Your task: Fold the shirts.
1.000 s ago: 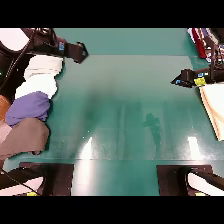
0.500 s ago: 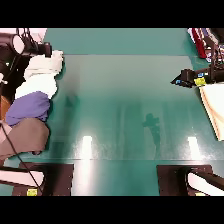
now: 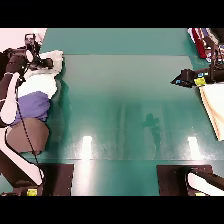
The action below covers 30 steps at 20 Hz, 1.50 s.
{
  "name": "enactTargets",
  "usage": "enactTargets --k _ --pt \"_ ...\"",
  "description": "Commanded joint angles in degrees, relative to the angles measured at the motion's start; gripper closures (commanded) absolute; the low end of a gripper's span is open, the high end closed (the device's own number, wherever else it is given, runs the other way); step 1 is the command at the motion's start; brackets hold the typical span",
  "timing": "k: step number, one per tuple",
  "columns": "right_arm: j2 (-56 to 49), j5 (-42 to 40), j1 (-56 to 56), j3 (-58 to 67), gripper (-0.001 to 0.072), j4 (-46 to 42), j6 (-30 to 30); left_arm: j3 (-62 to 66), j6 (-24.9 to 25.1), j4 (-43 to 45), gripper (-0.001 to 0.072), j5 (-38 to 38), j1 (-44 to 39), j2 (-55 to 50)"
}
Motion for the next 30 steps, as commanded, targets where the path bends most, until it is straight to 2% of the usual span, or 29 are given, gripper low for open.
enactTargets --k 1,3,4,7,9,12,15,19,23,25,28,29,30 --pt "0.0 -1.4 0.0 0.0 0.0696 0.0 0.0 0.9 0.5 -0.3 0.0068 -0.1 0.3 -2.6" --pt "0.0 -2.2 0.1 0.0 0.0695 0.0 0.0 2.4 0.5 -0.4 0.0557 -1.9 0.3 -2.5" --pt "0.0 -2.2 0.0 0.0 0.0695 0.0 0.0 3.8 0.5 -0.4 0.0674 -3.4 0.3 -2.5" --pt "0.0 -2.8 0.0 0.0 0.0695 0.0 0.0 11.6 -0.4 -1.0 0.0678 -11.9 0.3 -2.5" --pt "0.1 -4.9 0.0 0.3 0.0695 0.0 0.0 15.9 -1.4 -5.1 0.0679 -15.1 0.2 0.5" --pt "0.1 -7.1 -0.1 5.0 0.0696 0.0 -0.1 15.7 1.2 -4.3 0.068 -13.8 -2.8 12.0" --pt "0.1 -7.8 -0.1 12.5 0.0695 0.0 -1.9 15.7 3.9 -3.1 0.068 -16.2 -6.8 24.2" --pt "0.1 -7.6 -0.1 21.0 0.0696 0.0 -1.9 13.6 5.4 -2.0 0.068 -24.7 -15.1 36.5" --pt "0.1 -5.0 0.0 26.2 0.0696 0.0 -1.9 4.8 1.2 -2.1 0.068 -34.1 -28.1 39.0" --pt "0.1 -2.3 0.0 27.8 0.0696 0.0 -1.9 -3.5 -0.9 -3.8 0.0679 -31.9 -36.2 38.7" --pt "0.3 0.5 0.0 28.0 0.0696 0.0 -1.9 -18.8 -1.7 -13.3 0.0676 -19.6 -46.3 38.7" --pt "0.3 1.6 0.0 28.0 0.0695 0.0 -1.9 -23.2 -1.7 -16.7 0.0626 -14.8 -48.9 38.7" --pt "0.3 2.1 0.0 28.0 0.0695 0.0 -1.9 -27.4 -1.7 -19.7 0.0351 -10.2 -51.2 38.7"
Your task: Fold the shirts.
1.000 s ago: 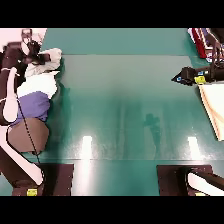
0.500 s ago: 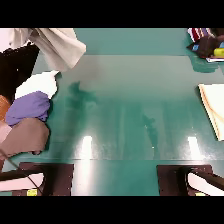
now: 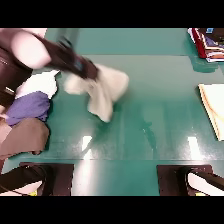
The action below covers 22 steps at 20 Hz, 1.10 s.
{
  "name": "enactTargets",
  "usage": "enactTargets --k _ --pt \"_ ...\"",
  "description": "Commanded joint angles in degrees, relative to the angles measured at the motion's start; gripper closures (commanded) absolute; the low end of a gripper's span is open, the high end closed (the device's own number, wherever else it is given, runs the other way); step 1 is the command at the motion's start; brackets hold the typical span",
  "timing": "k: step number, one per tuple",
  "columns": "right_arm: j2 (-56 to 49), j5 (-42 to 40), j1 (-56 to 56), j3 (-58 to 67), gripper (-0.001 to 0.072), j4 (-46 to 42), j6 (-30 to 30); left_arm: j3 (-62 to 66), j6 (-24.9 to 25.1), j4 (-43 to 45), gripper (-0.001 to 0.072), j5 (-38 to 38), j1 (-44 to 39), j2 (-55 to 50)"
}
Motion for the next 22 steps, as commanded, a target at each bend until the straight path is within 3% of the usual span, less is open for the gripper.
enactTargets --k 1,4,10,13,17,22 --pt "0.1 3.3 0.0 0.6 0.0696 0.0 0.0 -14.3 -1.0 -10.6 0.0187 14.0 -9.2 0.3" --pt "0.1 4.0 0.0 0.6 0.0696 0.1 0.0 -15.0 -0.9 -7.5 0.0186 13.1 -7.5 0.5" --pt "0.1 5.3 0.0 0.6 0.0695 0.0 0.0 -13.5 -0.9 -8.1 0.0187 10.1 12.0 -2.5" --pt "0.1 5.3 0.0 0.6 0.0695 0.0 0.0 -13.5 1.3 -14.3 0.0187 8.4 17.6 -10.3" --pt "0.1 5.6 0.0 0.6 0.0695 0.0 0.0 -13.4 7.3 -27.5 0.0186 11.2 18.7 -21.4" --pt "0.1 5.7 0.0 0.6 0.0696 0.0 0.0 -13.3 8.5 -33.2 0.0188 18.0 18.6 -25.1"
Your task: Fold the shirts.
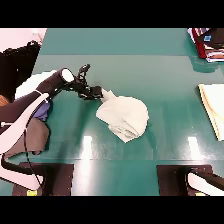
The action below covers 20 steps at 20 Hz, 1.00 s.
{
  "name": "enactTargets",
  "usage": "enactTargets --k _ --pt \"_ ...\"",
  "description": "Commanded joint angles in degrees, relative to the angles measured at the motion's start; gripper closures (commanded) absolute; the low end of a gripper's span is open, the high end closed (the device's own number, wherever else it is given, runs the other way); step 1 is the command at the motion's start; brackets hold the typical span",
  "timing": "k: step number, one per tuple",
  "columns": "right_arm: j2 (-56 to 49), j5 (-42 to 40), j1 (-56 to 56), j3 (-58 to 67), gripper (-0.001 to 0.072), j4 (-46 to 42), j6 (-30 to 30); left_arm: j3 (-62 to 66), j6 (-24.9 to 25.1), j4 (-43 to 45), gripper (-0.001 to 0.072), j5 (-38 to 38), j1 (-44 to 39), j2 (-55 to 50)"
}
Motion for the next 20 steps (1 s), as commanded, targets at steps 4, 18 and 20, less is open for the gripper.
enactTargets --k 4,18,20 --pt "0.1 0.9 0.0 -3.0 0.0696 0.0 0.0 0.1 1.6 -4.3 0.0529 6.8 0.4 -2.4" --pt "-5.4 -10.8 4.3 -52.4 0.0297 10.0 -3.1 2.9 6.0 4.1 0.0678 -0.4 5.4 11.9" --pt "-10.6 -16.4 7.6 -53.6 0.0299 16.8 -6.3 2.9 6.0 4.2 0.0678 -3.0 5.4 11.8"
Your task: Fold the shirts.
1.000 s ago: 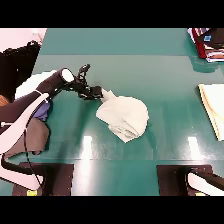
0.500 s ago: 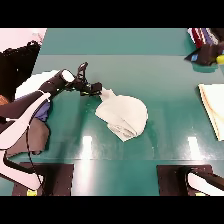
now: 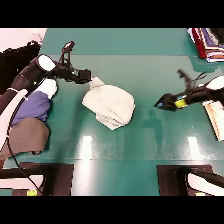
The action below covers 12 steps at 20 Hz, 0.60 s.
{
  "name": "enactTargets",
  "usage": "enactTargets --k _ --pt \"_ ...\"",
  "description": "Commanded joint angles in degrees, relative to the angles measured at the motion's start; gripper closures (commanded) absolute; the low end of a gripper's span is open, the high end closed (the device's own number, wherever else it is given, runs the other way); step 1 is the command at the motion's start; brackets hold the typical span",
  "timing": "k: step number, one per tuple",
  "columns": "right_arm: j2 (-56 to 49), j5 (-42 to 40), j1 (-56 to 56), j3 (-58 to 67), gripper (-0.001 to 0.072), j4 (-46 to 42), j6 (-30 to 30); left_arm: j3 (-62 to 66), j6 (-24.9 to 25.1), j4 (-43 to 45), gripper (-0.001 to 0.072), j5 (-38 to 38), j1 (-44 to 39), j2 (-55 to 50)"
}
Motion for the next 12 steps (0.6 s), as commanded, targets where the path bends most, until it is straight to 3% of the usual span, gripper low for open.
enactTargets --k 1,6,9,11,12 --pt "-7.4 -10.1 4.8 -4.9 0.03 10.4 -4.7 0.2 0.6 1.0 0.0678 -3.8 0.2 1.1" --pt "-17.7 -12.0 11.0 5.3 0.0306 11.7 -5.5 0.2 0.6 1.8 0.0678 -5.5 0.2 1.1" --pt "-21.9 -12.4 12.0 10.2 0.0398 11.7 -5.5 0.2 0.6 2.0 0.0678 -5.8 0.2 1.1" --pt "-23.3 -13.2 12.0 11.7 0.0401 11.7 -5.5 0.2 0.6 2.0 0.0678 -5.8 0.2 1.1" --pt "-23.8 -13.3 12.0 12.3 0.0464 11.7 -5.5 0.2 0.6 2.0 0.0678 -5.7 0.2 1.1"
